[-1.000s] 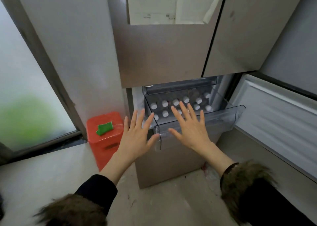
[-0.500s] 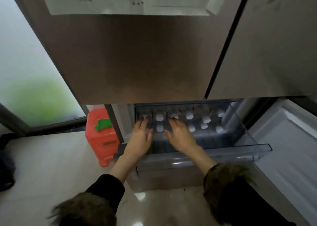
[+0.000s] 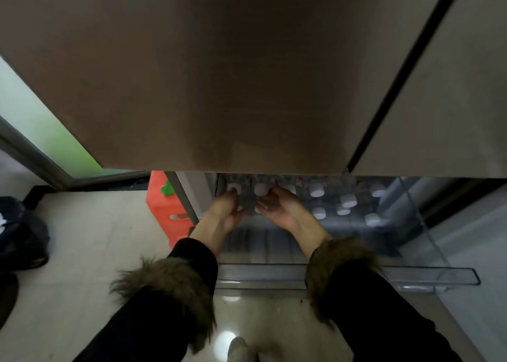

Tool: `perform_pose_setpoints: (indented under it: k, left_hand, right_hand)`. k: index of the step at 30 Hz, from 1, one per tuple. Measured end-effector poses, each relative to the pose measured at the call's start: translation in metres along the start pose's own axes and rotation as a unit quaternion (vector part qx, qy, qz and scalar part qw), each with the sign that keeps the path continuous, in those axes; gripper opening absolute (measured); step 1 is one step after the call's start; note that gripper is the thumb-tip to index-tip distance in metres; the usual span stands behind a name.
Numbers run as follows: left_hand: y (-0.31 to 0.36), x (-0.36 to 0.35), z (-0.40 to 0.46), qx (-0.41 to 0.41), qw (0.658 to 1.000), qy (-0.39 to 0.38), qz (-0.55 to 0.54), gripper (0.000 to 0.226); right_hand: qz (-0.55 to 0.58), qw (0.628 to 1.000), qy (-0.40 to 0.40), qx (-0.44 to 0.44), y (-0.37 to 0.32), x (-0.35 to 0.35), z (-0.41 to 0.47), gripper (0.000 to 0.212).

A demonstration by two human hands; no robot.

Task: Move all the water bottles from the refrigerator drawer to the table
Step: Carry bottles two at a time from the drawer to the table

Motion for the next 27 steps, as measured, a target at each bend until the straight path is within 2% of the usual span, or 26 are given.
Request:
perform_pose_setpoints:
  k: [3,6,8,10,12,15,17,23,27]
  left_hand:
    - [0.000,-0.004,0.014,-0.017,1.000,0.010,-0.018,0.045]
    - [0.001,-0.006,0.020,-0.032,0.997,0.031,-0.062,0.047]
    - [0.001,-0.006,0.022,-0.037,0.995,0.041,-0.081,0.048]
    - [0.000,-0.005,0.022,-0.035,0.995,0.048,-0.083,0.047]
    - [-0.002,0.000,0.020,-0.026,0.994,0.060,-0.085,0.044]
    - [-0.010,0.007,0.011,0.007,0.995,0.069,-0.077,0.025]
    - [-0.013,0.011,0.007,0.023,0.994,0.073,-0.080,0.025]
    - [-0.014,0.006,-0.014,0.039,0.990,0.058,-0.119,0.016]
    - [-0.012,0.014,-0.028,0.023,0.997,0.062,-0.031,0.009]
  right_hand:
    - [0.000,0.999,0.032,-0.004,-0.005,-0.001,0.003,0.028]
    - [-0.037,0.998,0.045,0.007,-0.008,-0.003,0.008,0.013]
    - [-0.064,0.997,0.052,0.011,-0.010,-0.003,0.011,0.022]
    - [-0.078,0.995,0.064,0.018,-0.013,-0.001,0.013,0.022]
    - [-0.079,0.994,0.072,0.021,-0.012,0.000,0.015,0.017]
    - [-0.103,0.993,0.058,0.022,-0.007,0.004,0.009,0.012]
    - [-0.128,0.991,0.044,0.017,-0.004,0.006,0.003,0.017]
    - [-0.169,0.985,0.025,0.027,-0.003,0.007,-0.014,0.007]
    - [-0.251,0.965,0.047,0.059,-0.005,0.007,-0.030,0.006]
Point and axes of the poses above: each hand's wrist, its own z-axis towards the middle knuckle, its own x-axis out of the back of the hand, y = z × x, the point moved 9 cm from there along z, towards the middle knuckle, and after that the axes turned 7 degrees about -z, right-handed, at the moved point
